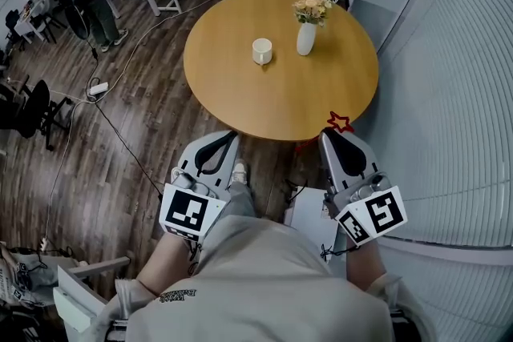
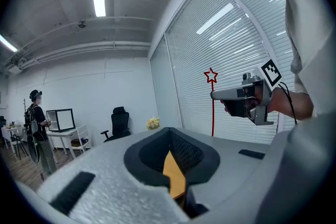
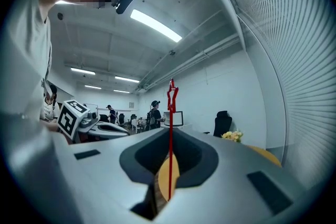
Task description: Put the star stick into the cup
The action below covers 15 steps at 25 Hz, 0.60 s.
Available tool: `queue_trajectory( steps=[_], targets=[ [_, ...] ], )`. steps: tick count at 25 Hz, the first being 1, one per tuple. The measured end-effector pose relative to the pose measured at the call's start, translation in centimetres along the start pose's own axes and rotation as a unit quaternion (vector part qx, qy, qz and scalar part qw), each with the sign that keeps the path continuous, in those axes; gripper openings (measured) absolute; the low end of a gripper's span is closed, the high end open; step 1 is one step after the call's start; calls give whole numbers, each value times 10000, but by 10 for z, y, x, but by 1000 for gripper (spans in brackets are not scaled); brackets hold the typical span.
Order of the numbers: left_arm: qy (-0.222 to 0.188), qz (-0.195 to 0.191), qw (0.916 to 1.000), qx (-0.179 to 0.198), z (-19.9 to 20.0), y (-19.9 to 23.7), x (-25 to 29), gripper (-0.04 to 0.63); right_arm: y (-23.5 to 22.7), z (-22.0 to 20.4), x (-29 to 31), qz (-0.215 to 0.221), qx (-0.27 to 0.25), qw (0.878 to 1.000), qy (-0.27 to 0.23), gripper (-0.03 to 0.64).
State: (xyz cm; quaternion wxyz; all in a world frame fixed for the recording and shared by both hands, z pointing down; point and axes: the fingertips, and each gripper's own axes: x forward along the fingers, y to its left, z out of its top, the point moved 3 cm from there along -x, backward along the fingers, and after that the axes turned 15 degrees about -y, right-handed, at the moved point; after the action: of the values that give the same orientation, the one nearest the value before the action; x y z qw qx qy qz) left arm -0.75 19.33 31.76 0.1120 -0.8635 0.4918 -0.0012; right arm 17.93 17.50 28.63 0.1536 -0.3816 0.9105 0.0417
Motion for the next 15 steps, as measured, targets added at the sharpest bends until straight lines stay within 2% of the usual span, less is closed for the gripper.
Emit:
queue_trajectory(
  steps=[7,15],
  targets=[
    [16,-108,9999,80,-10,14,8,20,2,0,17,114,165,9998,-51,35],
    [80,-171,9998,-22,-32,65,46,20,-20,-19,76,109,128,9999,24,35]
  ],
)
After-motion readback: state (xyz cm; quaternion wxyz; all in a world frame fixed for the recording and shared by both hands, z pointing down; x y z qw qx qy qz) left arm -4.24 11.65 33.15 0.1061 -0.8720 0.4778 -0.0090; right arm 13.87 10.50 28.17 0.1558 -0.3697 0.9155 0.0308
